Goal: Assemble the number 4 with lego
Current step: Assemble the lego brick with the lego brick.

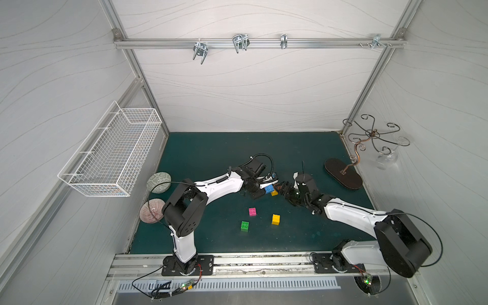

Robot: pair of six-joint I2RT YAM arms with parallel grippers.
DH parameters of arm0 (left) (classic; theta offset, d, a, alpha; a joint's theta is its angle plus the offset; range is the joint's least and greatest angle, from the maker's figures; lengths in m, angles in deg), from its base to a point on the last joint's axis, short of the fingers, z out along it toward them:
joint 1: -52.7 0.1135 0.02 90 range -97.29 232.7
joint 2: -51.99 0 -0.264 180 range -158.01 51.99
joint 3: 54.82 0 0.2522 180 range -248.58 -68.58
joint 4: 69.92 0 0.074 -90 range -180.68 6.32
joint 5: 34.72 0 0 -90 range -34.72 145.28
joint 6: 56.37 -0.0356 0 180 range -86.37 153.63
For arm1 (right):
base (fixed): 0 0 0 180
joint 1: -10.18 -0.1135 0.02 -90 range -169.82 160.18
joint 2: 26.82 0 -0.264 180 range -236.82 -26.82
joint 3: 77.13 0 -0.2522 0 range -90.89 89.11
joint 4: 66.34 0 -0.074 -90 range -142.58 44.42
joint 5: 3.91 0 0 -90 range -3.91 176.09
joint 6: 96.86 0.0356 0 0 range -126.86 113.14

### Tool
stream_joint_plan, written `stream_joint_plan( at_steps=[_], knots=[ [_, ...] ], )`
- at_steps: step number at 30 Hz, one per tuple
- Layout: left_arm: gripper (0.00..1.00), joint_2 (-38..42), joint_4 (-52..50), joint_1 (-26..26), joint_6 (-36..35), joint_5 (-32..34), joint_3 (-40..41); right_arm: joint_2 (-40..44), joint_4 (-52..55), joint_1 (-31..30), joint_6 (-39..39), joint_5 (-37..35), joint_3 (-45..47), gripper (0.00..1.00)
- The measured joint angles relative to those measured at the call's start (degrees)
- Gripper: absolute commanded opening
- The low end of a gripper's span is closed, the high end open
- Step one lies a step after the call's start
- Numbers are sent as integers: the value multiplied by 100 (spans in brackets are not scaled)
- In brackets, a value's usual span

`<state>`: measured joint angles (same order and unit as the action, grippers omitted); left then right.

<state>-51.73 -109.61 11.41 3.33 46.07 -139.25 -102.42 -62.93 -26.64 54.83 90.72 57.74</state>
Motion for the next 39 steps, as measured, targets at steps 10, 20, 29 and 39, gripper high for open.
stream_joint_plan(
  at_steps=[10,20,29,39],
  knots=[
    [0,-127,-85,0,2,-4,-179,-170,-210,-33,7,-22,2,73],
    [0,-258,-286,0,33,-96,-470,-214,-299,-35,4,-83,7,73],
    [0,-262,-424,0,55,-111,-472,-323,-343,-35,4,-96,7,72],
    [0,-369,-579,13,72,-164,-669,-391,-466,-35,4,-107,46,71]
  ],
)
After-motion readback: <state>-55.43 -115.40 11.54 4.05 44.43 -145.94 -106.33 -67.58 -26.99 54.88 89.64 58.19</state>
